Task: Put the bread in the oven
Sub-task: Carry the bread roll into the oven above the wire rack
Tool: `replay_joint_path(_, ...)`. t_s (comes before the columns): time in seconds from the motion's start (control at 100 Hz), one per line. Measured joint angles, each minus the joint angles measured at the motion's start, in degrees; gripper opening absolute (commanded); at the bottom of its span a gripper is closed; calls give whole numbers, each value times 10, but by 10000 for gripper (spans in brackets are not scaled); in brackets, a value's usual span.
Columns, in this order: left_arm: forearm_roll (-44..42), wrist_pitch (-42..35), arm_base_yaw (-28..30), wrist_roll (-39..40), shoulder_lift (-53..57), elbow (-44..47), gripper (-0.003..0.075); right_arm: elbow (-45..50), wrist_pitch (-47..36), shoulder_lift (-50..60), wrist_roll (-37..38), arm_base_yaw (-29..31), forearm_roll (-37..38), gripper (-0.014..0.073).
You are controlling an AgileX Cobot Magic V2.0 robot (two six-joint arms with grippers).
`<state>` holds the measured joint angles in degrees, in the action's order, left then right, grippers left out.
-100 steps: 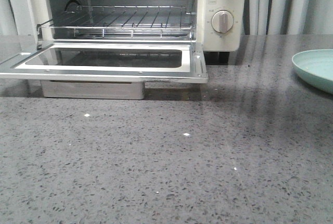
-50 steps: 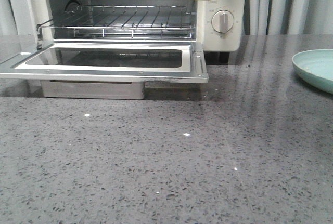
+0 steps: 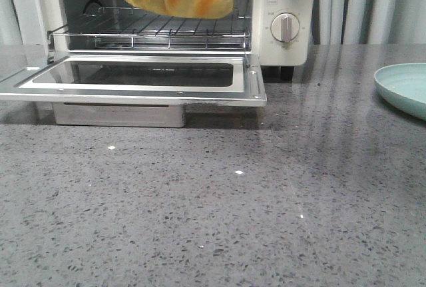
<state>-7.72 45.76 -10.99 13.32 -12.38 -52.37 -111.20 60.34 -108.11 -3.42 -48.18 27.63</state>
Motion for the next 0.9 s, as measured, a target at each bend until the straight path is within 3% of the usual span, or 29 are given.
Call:
replay_joint_path(0.4,0,18,0,0,0,0,-21,-28,-75,-39,0,42,9,-68)
replay_joint_path(0.9,0,28,0,0,0,0,-21,-28,-137,-64,0,44,16,-67)
